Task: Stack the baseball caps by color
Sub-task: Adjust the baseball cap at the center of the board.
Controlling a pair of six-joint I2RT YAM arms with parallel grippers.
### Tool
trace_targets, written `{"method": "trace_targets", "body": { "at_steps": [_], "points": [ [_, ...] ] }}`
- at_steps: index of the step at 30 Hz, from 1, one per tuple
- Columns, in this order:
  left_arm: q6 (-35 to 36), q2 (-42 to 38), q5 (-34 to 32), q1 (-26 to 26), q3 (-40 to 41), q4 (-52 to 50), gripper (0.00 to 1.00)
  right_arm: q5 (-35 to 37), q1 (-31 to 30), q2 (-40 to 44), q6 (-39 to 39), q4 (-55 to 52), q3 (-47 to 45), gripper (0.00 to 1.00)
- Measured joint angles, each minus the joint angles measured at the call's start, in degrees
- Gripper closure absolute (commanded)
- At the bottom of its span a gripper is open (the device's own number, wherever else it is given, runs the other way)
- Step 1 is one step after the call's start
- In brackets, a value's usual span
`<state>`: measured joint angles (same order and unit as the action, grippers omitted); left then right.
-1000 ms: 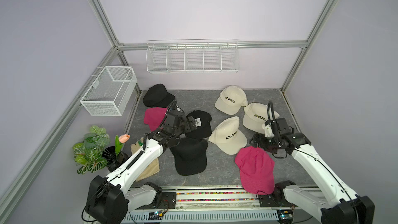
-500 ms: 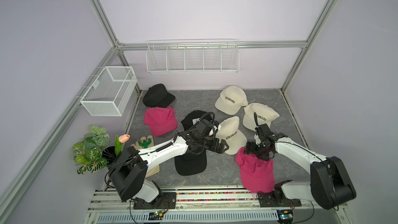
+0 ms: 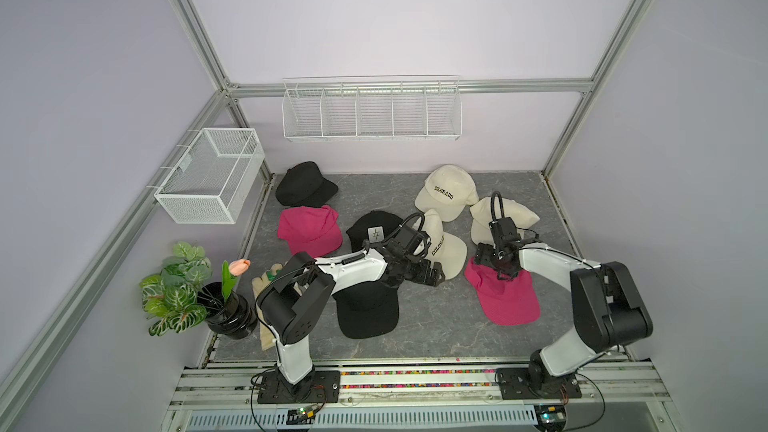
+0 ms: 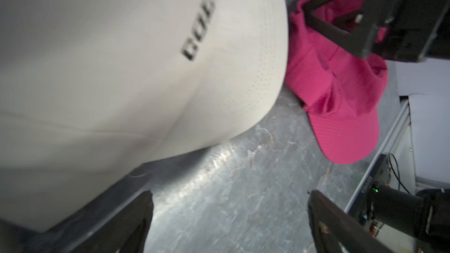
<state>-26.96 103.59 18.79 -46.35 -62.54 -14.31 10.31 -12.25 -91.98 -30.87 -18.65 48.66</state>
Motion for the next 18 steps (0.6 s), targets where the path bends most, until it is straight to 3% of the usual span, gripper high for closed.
{"method": "trace_targets", "body": {
  "at_steps": [4,9,18],
  "points": [
    [-1.1,-2.6,-2.8,5.2,4.8,-0.1,0.01,0.1,2.2,0.4,2.5,-1.0,1.7,0.1],
    [-1.6,-6.5,-7.5,7.1,8.4,-3.1,0.01,-6.2,2.0,5.6,4.8,-0.9,2.6,0.1],
    [-1.7,-10.9,-6.9,9.5,8.4,-3.2,0.01,-18.6,-9.9,11.5,3.3,6.4,5.1,0.11]
  ]
}}
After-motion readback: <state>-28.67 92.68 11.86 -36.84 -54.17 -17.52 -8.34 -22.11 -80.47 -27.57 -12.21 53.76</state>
